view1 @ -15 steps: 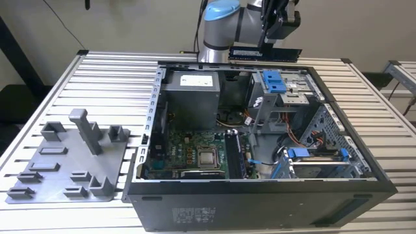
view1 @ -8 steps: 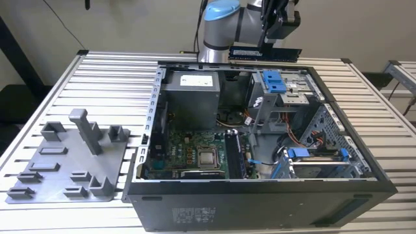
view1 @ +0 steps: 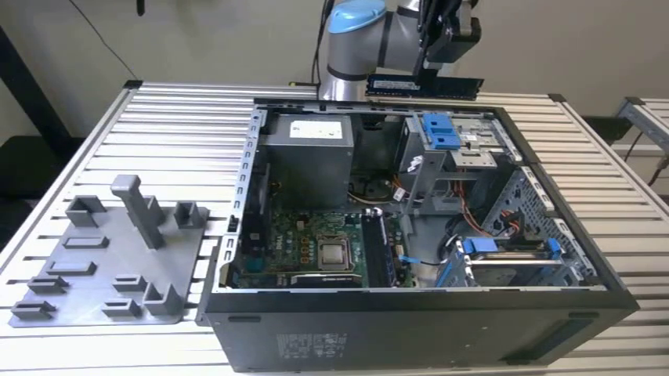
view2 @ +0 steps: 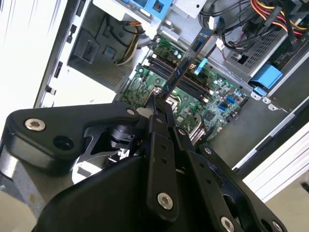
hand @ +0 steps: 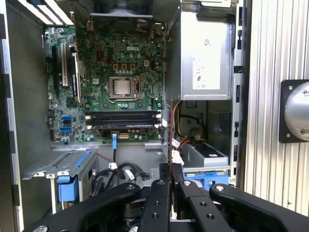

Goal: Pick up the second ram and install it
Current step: 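Insert the second ram into the second slot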

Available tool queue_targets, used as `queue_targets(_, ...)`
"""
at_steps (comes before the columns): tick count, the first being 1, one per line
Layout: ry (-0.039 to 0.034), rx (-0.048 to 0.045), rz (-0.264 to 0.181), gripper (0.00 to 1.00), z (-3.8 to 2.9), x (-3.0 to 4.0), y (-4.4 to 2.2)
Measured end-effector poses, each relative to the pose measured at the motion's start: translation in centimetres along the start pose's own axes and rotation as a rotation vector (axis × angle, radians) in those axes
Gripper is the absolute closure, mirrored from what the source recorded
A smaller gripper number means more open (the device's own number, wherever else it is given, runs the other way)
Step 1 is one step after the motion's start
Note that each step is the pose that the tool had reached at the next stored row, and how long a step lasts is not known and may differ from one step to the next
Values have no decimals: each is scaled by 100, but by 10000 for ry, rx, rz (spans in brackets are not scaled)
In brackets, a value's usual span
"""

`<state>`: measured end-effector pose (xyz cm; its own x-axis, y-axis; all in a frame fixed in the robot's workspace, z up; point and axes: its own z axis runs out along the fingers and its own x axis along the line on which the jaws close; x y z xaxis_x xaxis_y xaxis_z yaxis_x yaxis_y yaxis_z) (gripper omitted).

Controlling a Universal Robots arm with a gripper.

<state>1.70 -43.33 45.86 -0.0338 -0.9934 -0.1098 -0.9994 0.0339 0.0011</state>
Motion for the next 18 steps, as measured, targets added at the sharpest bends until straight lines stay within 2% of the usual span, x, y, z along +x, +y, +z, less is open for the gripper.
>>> queue_targets(3, 1, 37, 9, 87, 1, 6, 78)
queue_targets(13, 5, 130, 945, 87, 18, 8, 83)
queue_targets(15, 12, 83, 1139, 87, 24, 9, 83)
queue_targets(18, 30, -92, 1384, 87, 28, 9, 84)
